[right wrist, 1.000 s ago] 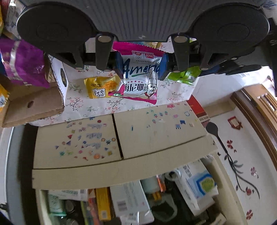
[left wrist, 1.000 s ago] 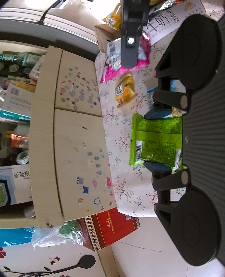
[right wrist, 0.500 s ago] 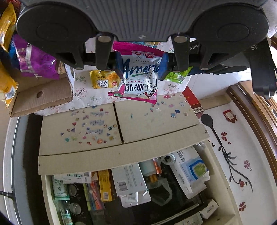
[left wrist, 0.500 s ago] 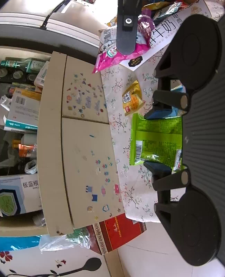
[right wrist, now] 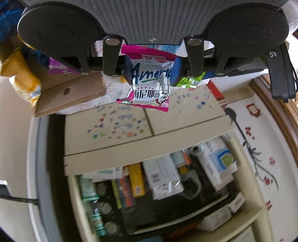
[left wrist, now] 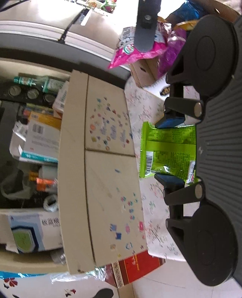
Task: Organize snacks
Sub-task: 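Carry the green and Ameria packets into the box and release both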
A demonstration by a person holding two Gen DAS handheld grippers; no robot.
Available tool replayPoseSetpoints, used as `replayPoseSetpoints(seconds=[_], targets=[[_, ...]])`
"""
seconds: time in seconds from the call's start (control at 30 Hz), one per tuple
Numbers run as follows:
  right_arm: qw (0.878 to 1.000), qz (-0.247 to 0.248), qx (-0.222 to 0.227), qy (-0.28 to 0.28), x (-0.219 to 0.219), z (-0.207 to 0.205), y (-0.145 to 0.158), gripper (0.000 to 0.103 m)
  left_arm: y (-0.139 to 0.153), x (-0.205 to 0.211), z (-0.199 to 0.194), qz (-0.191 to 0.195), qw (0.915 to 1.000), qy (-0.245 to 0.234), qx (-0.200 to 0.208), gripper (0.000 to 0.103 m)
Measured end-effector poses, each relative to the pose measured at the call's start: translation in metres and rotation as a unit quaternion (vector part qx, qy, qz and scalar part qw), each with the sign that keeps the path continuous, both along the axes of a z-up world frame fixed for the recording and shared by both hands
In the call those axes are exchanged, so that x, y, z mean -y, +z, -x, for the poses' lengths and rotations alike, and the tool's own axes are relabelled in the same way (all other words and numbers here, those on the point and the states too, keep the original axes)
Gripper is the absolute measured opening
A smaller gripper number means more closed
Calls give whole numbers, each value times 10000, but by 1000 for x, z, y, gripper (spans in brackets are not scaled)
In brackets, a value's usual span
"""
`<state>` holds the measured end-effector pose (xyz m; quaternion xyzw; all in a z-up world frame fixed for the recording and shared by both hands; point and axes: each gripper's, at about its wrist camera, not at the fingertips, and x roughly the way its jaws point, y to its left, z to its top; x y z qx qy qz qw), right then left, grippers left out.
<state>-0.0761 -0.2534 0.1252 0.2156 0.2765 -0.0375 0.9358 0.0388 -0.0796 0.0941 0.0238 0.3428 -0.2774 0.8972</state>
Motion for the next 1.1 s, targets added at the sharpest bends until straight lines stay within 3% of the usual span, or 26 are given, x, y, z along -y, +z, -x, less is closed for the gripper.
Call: replayPoseSetpoints(seconds=[0.27, 0.57, 1.1], targets=[[9974, -40, 226, -687, 41, 27, 13, 48, 9, 29, 12, 193, 9991, -367, 54, 50], [9901, -162, 165, -1382, 72, 51, 14, 48, 16, 65, 32, 402, 9941, -1006, 50, 50], [9668, -617, -485, -2433, 107, 76, -7, 49, 1, 129, 84, 710, 9691, -2318, -445, 50]])
